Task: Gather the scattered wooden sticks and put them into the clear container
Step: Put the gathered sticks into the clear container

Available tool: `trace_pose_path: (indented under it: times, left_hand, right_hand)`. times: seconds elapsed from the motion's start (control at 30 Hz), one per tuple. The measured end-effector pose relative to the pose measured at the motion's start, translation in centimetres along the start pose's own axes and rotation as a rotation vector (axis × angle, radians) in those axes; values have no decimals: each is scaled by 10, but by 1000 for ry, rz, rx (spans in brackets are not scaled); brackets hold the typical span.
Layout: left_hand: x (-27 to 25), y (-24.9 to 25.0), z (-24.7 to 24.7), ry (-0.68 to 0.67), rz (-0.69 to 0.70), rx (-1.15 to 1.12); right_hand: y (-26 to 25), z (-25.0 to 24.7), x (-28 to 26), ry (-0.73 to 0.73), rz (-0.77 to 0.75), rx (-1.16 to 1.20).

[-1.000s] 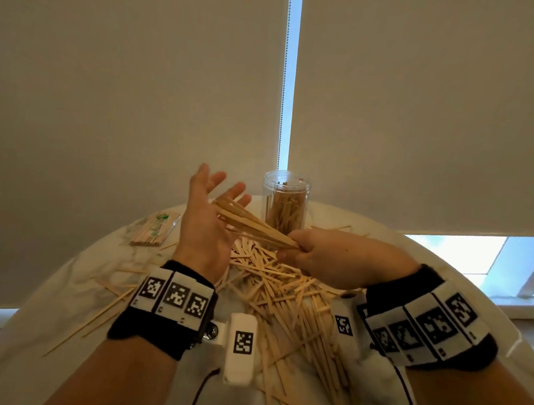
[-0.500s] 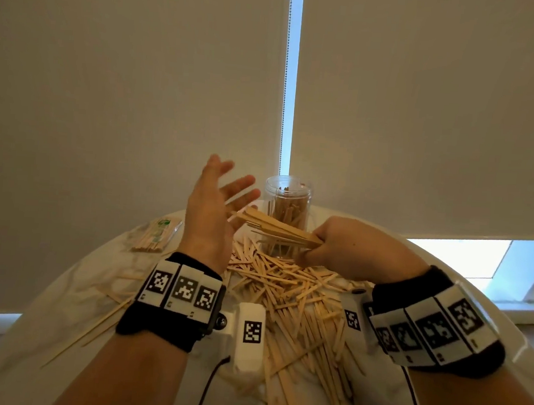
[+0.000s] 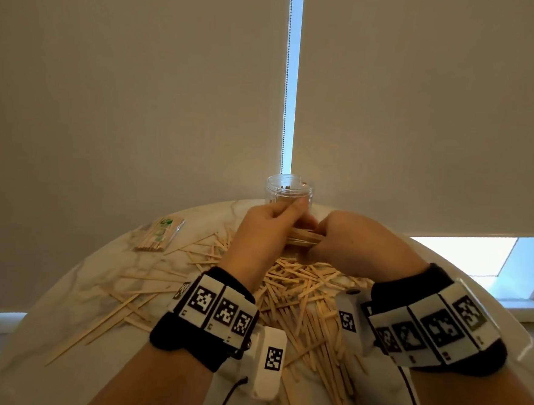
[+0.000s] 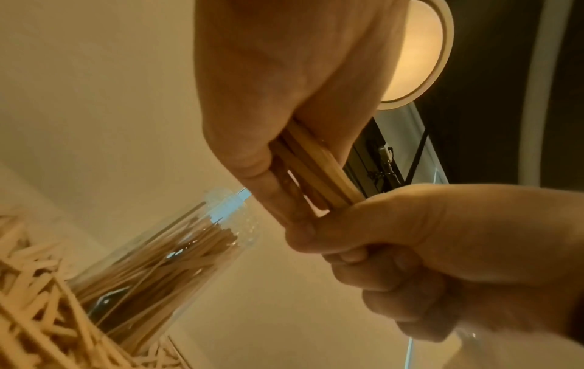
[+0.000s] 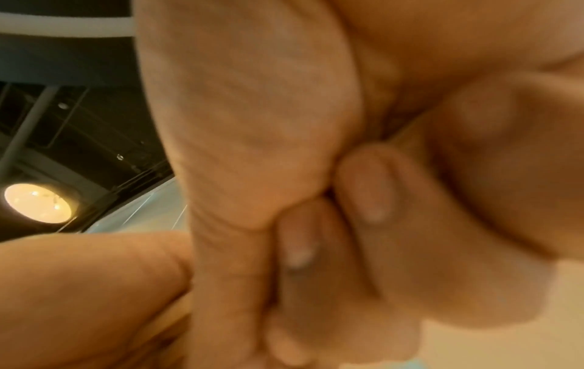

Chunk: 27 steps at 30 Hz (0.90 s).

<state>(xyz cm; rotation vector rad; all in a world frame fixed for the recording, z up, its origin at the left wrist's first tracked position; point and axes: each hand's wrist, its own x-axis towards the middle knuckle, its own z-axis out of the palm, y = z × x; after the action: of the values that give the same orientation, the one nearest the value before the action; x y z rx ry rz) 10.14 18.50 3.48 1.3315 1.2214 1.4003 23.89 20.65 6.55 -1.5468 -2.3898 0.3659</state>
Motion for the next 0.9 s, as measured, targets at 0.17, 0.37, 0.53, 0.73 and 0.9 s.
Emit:
trace_pose_path:
  times: [0.17,0.37,0.53,0.73,0.9]
  left_hand:
    - [8,-11,-7,99,94,363]
    - [15,-20,-23,284,41,104]
    - [10,-19,-10,148,-128,-179]
    - [7,-13,-3,-43,-39,-171]
    - [7,-15,-4,-27,42,-192]
  right_hand:
    - [4,-11,-7,-126,-66,129]
    - [9,-7,-2,82,-158,125]
    - [5,8,9,387,-124,-13]
    - [24,7,16,454,0,-53]
    - [25,1,14,367,-31,122]
